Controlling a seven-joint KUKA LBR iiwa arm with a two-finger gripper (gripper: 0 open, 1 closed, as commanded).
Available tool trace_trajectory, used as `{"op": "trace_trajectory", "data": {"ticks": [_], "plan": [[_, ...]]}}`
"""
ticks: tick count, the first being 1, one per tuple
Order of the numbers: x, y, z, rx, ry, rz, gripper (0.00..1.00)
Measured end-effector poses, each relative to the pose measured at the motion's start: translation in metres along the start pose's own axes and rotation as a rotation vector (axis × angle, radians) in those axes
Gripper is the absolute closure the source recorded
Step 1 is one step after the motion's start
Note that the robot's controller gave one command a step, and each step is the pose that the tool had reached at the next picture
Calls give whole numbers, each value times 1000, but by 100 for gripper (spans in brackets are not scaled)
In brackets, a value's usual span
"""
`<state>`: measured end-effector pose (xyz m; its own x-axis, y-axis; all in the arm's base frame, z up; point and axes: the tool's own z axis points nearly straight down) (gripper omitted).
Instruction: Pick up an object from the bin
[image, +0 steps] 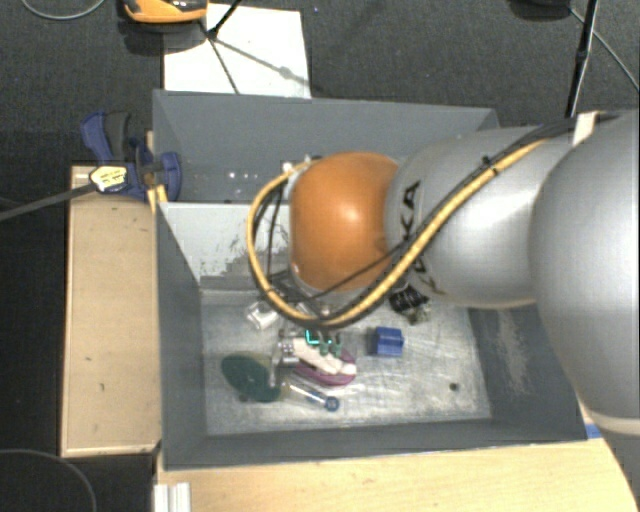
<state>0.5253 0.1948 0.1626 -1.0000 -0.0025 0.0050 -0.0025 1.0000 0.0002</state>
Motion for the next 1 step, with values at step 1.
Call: {"op": "trace_trajectory", "data": {"ticks": [1], "plan": [[-23, -7, 62, -13, -25, 134, 0]]}}
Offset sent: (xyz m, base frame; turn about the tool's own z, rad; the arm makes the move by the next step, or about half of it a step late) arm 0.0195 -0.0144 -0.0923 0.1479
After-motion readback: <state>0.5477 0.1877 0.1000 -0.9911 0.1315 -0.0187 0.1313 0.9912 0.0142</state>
